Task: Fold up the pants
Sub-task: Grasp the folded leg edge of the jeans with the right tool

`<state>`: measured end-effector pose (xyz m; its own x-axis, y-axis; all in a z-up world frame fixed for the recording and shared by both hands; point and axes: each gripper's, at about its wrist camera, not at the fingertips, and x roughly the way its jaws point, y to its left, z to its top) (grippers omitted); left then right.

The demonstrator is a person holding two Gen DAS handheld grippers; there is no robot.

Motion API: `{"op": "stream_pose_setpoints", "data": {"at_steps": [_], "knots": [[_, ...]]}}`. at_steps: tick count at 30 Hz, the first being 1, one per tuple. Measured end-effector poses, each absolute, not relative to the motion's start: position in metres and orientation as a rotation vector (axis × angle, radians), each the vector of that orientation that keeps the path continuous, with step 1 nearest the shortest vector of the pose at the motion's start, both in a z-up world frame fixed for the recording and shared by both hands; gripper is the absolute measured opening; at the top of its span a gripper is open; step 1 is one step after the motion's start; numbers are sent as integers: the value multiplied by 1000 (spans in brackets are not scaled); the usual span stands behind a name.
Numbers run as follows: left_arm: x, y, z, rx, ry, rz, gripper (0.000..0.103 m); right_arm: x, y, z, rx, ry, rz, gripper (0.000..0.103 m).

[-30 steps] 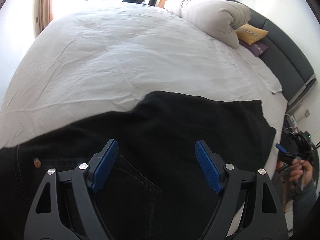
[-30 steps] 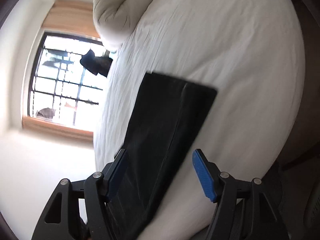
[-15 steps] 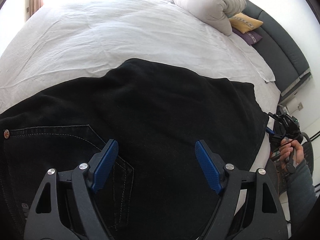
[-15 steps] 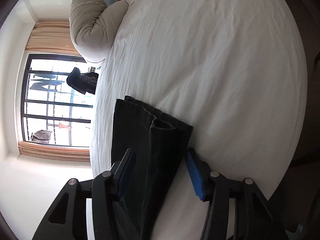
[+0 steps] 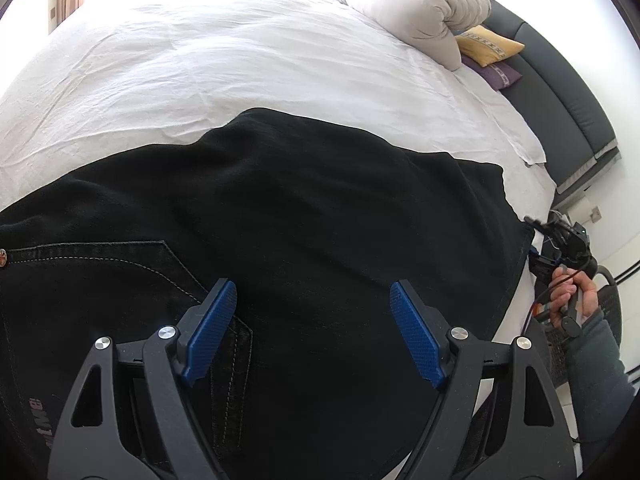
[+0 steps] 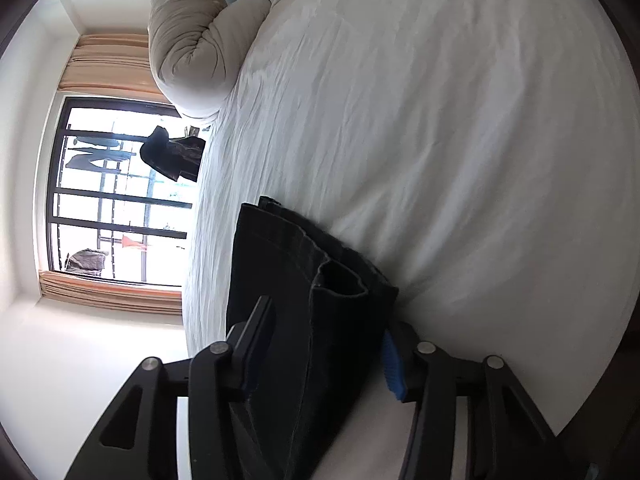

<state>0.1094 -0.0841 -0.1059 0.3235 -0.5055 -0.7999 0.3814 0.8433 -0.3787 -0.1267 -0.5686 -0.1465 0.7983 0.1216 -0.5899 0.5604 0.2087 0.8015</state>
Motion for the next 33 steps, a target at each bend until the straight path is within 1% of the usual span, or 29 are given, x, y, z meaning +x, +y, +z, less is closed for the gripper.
{"op": "stream_pose_setpoints", "data": {"at_steps": [1, 3, 4, 10, 12, 13, 14, 25, 29, 33], "knots": [[110, -84, -106, -130, 1097, -584, 79, -127, -568, -148, 1351, 619, -330, 23], [110, -84, -106, -138, 1099, -580, 79, -129, -568, -154, 1365, 628, -329, 13], [110, -83, -106, -147, 1101, -578, 79, -131, -566, -155, 1358, 629, -337, 11], [115, -76, -107, -214, 1115, -559, 80, -134, -562, -146, 1314, 607, -372, 9], [114, -74, -104, -201, 1103, -532, 91, -132, -559, -140, 1294, 597, -383, 9], [115, -71, -103, -207, 1096, -524, 99, -132, -558, -137, 1284, 595, -387, 9], [115, -69, -102, -217, 1092, -522, 103, -130, -557, -135, 1277, 595, -389, 9], [115, -33, -92, -262, 1064, -431, 103, -132, -557, -130, 1235, 614, -436, 8], [114, -17, -85, -312, 1015, -413, 103, -118, -543, -102, 1109, 632, -434, 8], [116, -8, -83, -370, 1022, -416, 103, -81, -496, -56, 879, 681, -353, 9]]}}
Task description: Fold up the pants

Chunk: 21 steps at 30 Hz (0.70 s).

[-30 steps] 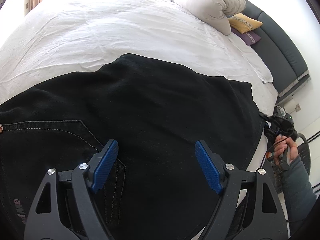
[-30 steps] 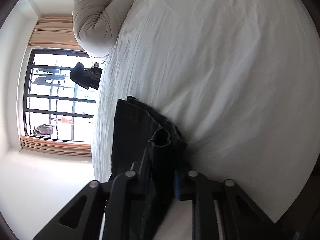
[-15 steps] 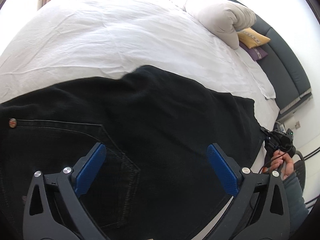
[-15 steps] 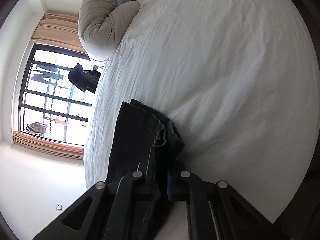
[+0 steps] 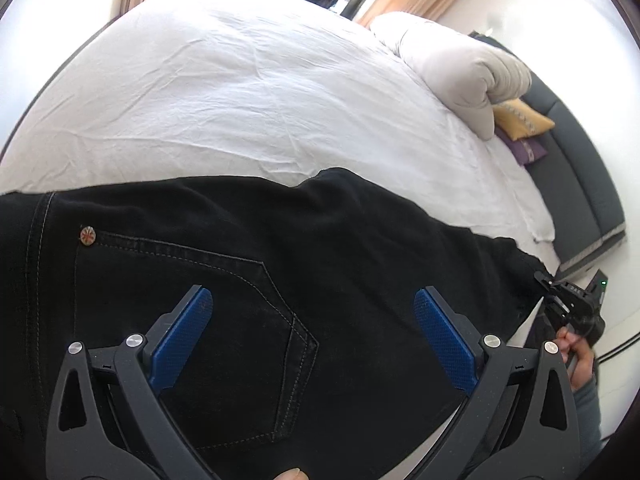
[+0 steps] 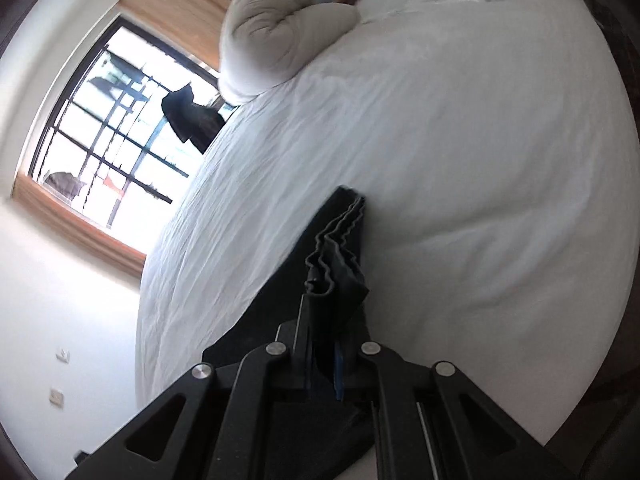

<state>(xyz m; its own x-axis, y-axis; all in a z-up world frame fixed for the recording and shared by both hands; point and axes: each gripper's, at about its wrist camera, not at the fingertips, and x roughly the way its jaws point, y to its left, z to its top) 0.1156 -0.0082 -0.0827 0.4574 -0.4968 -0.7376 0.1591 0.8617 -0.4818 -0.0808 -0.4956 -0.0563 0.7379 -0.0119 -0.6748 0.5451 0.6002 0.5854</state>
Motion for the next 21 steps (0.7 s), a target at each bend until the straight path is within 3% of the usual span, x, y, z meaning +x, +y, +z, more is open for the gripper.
{"op": "stream_pose_setpoints", "data": {"at_steps": [5, 9, 21], "knots": [[117, -2, -82, -412, 1030, -421, 103, -19, -328, -14, 337, 835, -11, 9], [114, -7, -83, -469, 1069, -456, 103, -11, -198, -39, -16, 937, 222, 8], [122, -45, -98, -584, 1235, -607, 103, -7, -174, -45, 8, 926, 247, 8]]}}
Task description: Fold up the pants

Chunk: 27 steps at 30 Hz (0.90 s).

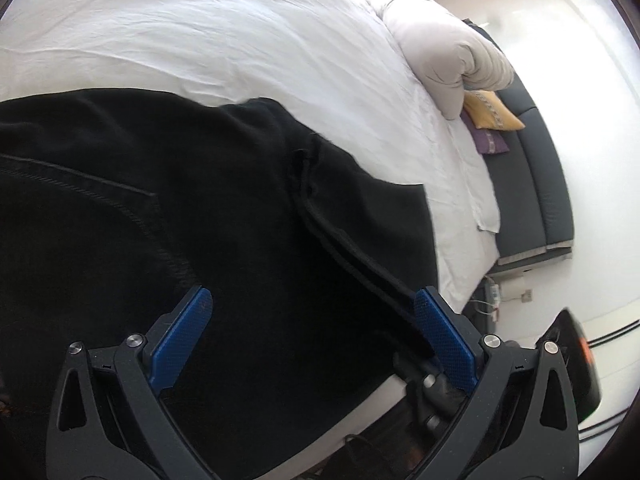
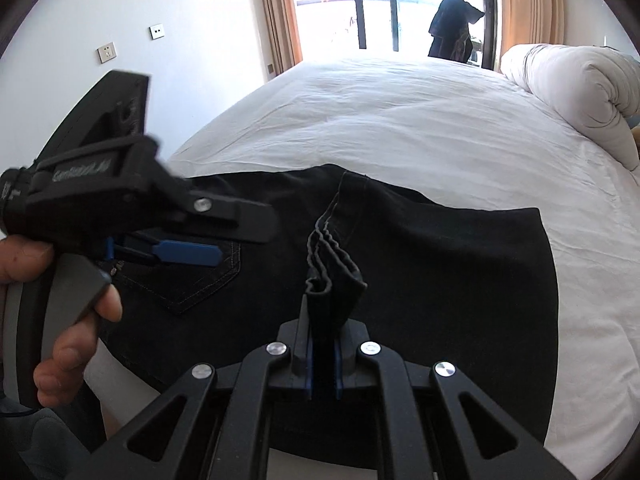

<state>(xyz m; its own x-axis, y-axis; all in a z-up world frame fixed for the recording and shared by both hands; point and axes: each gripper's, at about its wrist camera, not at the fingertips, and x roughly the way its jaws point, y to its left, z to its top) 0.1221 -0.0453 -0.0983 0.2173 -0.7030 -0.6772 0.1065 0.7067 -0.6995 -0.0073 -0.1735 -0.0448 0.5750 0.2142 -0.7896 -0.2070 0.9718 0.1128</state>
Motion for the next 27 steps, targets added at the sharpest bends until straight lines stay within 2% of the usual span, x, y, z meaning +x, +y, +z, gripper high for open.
{"op": "stream_pose_setpoints", "data": {"at_steps": [6, 7, 8, 9, 11, 14, 19, 27], "knots": [[140, -55, -103, -617, 1262, -599, 101, -20, -159, -48, -58, 903, 277, 8], [142, -56, -104, -623, 1264, -600, 96, -21, -158, -47, -57, 902, 280, 8], [144, -57, -106, -625, 1270, -600, 80, -22, -157, -46, -52, 899, 282, 8], [145, -59, -109, -620, 1286, -594, 69, -22, -155, -45, -49, 894, 284, 8], [148, -58, -113, -621, 1308, -589, 28, -24, -151, -43, -47, 887, 290, 8], [149, -50, -119, -649, 1309, -589, 15, -24, -148, -41, -49, 881, 304, 9], [152, -45, -117, -640, 1284, -592, 10, -21, -142, -40, -54, 886, 310, 9], [148, -38, -115, -605, 1265, -558, 10, -18, -135, -44, -60, 893, 334, 9]]}}
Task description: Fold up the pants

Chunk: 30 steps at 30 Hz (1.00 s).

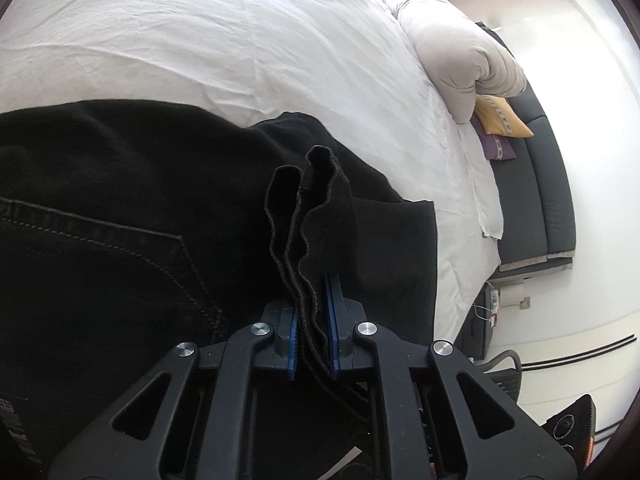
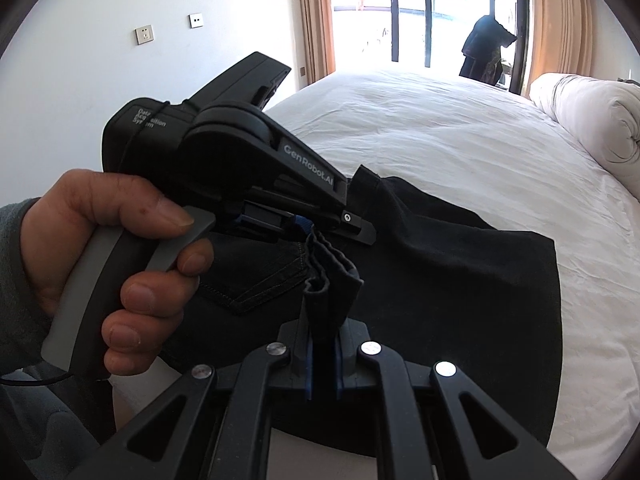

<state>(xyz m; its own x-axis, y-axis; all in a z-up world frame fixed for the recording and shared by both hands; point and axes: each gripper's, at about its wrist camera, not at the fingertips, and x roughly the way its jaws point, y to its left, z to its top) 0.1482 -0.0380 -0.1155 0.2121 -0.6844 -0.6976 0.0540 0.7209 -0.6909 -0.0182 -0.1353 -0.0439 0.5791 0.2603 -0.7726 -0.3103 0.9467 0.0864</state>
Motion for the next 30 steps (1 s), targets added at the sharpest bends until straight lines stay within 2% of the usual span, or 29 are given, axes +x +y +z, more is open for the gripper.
{"op": "stream_pose_setpoints", "data": {"at_steps": [5, 8, 10, 12, 18, 22, 26, 30], "knots": [[147, -33, -130, -590, 1286, -533, 10, -9, -137, -57, -60, 936, 360, 14], [146, -28, -135, -595, 1290, -525, 11, -9, -139, -76, 2, 1009, 398, 26], [145, -24, -131, -582, 1286, -511, 12, -13, -142, -78, 51, 1022, 434, 39], [144, -19, -123, -555, 1280, -494, 12, -16, -152, -71, 109, 1009, 485, 42], [140, -1, -77, -444, 1158, -369, 12, -3, -245, -37, 353, 912, 409, 43], [131, -29, -57, -417, 1097, -488, 12, 22, -313, -29, 477, 863, 291, 43], [115, -84, -74, -334, 1140, -640, 12, 62, -353, -51, 632, 871, 289, 43], [106, -102, -114, -258, 1227, -624, 12, 107, -370, -93, 775, 933, 283, 46]]}}
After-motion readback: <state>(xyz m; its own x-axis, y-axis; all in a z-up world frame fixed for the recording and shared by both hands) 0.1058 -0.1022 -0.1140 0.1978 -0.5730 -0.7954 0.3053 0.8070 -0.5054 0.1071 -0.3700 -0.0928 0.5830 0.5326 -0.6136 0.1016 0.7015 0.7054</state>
